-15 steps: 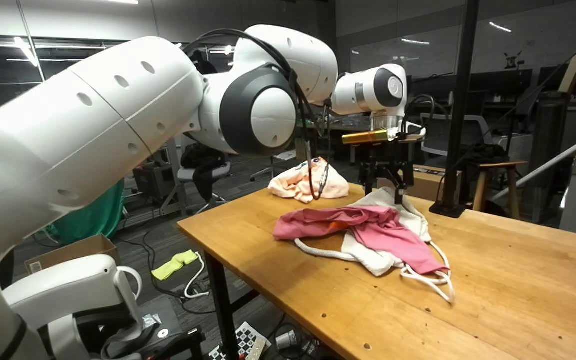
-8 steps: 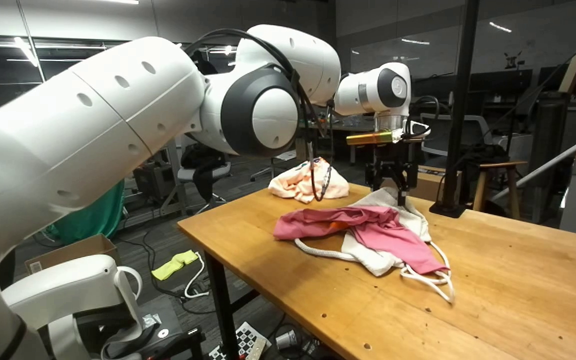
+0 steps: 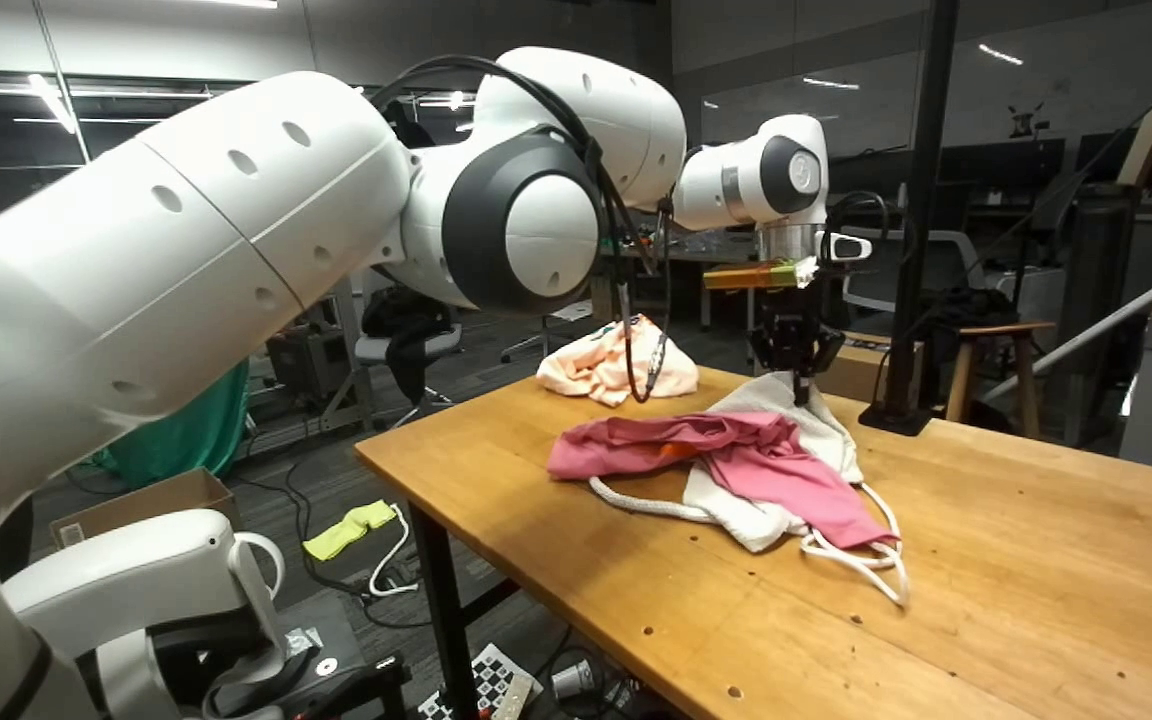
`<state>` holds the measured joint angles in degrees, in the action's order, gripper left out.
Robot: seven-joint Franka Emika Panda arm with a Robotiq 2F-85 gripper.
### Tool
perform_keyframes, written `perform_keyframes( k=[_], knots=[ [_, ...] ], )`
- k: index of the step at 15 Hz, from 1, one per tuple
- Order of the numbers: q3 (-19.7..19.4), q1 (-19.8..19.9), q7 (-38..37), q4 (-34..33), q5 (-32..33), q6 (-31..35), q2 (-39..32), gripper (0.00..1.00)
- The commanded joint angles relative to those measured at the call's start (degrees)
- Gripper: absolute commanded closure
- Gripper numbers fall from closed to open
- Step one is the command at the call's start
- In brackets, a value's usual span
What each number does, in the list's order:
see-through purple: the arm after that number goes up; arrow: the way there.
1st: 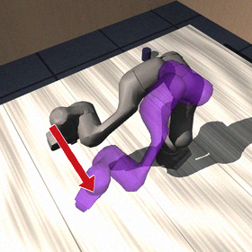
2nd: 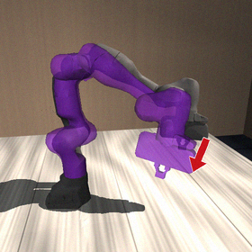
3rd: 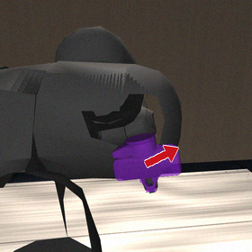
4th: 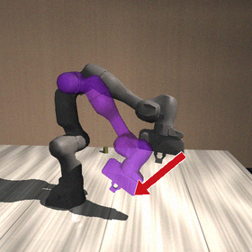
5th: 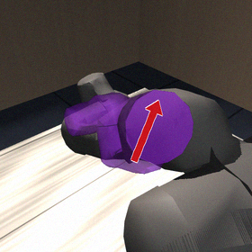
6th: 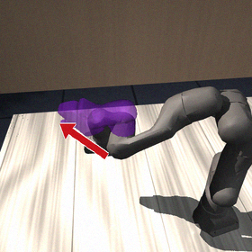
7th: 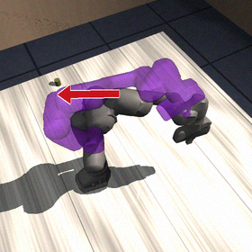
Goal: Spread the objects that are on the table, where the orange object and pink cloth moved to the right, white towel and smaller rope to remain on the center, light pink object and bigger rope moved to the left
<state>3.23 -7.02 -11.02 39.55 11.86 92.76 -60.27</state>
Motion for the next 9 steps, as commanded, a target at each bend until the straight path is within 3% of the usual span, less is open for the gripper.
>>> perform_keyframes(
  k=[1,5,9],
  knots=[
    [0.1,0.5,-0.7,3.0,0.0,4.1,3.1,0.97],
    [-0.7,0.7,-8.4,5.2,-0.4,12.1,5.6,0.94],
    [-1.8,0.6,-15.7,11.8,0.6,20.8,10.6,0.94]
  ],
)
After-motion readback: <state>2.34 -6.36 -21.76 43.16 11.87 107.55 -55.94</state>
